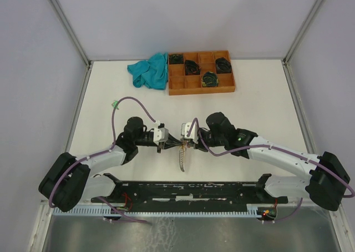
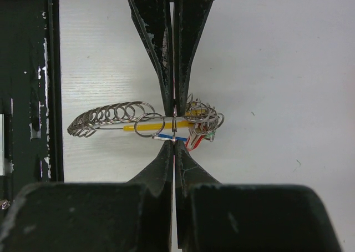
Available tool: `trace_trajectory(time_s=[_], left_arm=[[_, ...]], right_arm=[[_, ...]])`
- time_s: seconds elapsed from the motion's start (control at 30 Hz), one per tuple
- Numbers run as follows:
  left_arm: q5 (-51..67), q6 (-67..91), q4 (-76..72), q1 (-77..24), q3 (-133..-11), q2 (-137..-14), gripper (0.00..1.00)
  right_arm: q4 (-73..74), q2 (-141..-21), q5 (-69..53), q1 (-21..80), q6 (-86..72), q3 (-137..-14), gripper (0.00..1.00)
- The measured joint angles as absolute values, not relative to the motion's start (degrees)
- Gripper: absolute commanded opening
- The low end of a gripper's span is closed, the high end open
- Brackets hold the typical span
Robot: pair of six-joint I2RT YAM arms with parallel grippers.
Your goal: Put the keys on the keyring
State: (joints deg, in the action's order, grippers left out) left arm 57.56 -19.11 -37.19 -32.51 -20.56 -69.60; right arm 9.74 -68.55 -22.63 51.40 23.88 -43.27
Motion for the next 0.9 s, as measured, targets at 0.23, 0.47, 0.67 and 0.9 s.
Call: trace_trajectory(time_s=[0.23, 0.47, 0.67, 0.9], left_arm=[[57.5, -19.1, -37.0, -33.1, -21.0, -69.6, 0.03], [57.2, -19.1, -37.0, -33.3, -21.0, -69.6, 0.03], [56.3, -19.0, -34.9, -33.5, -22.3, -69.6, 0.03], [54.7, -17.0, -31.4, -33.6, -24.0, -69.6, 0.03]], right_arm=[[9.6, -68.6, -23.4, 51.6, 23.6, -43.6, 0.01], [9.5, -68.5, -23.3, 51.6, 23.2, -43.6, 0.01], [9.6, -68.2, -22.6, 51.6, 23.5, -43.6, 0.01], [9.8, -68.2, -21.0, 52.0, 24.8, -43.8, 0.01]])
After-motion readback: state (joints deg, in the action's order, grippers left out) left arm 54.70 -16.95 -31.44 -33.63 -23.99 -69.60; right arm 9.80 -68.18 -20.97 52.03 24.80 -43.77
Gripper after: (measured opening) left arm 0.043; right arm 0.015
